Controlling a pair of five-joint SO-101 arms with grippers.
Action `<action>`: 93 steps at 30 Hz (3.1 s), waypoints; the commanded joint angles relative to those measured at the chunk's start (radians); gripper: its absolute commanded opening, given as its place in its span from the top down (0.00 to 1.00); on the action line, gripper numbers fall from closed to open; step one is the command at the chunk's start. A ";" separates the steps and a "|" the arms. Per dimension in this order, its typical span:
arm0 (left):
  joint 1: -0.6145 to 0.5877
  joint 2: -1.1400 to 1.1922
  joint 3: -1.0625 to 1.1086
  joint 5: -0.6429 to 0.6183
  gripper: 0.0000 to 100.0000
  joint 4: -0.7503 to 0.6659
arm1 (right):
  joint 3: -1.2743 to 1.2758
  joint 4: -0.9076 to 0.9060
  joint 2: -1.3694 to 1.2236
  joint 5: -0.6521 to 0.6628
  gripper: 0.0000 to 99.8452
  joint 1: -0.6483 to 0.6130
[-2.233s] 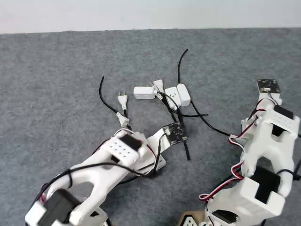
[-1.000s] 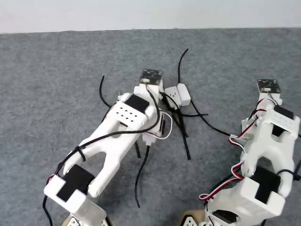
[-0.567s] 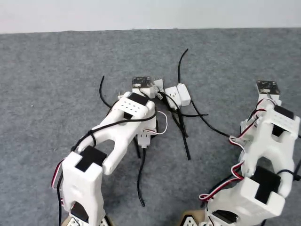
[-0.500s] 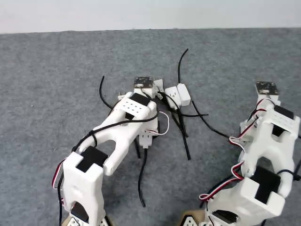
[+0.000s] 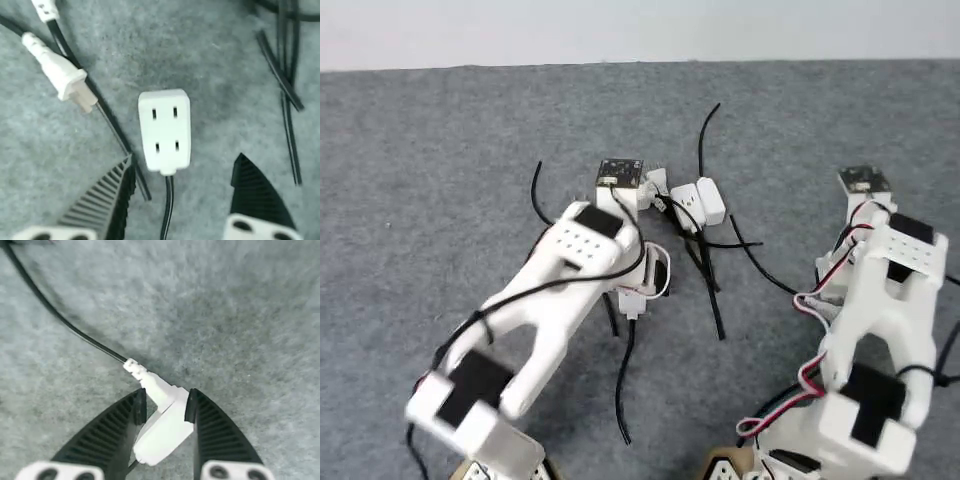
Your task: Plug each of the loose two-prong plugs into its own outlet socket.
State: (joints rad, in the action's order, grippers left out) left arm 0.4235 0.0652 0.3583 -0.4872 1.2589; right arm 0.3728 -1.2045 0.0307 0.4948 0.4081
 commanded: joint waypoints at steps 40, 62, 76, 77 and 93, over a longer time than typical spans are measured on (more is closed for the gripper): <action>-0.971 0.069 0.061 0.384 0.78 -0.239 | -0.417 0.404 -0.355 -0.170 0.79 -1.110; -0.965 0.078 0.061 0.390 0.78 -0.238 | -0.417 0.496 -0.524 -0.083 0.79 -1.043; -0.965 0.078 0.061 0.390 0.78 -0.238 | -0.416 0.475 -0.529 0.011 0.93 -1.050; -0.965 0.078 0.061 0.390 0.78 -0.238 | -0.416 0.473 -0.529 0.011 0.91 -1.052; -0.965 0.075 0.070 0.410 0.78 -0.238 | -0.967 0.051 -0.845 0.017 0.88 -1.056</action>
State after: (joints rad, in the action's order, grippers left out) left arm -0.5432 0.1481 0.4626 -0.0882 1.0088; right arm -0.3821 -1.0219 -0.7457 0.5010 -0.6429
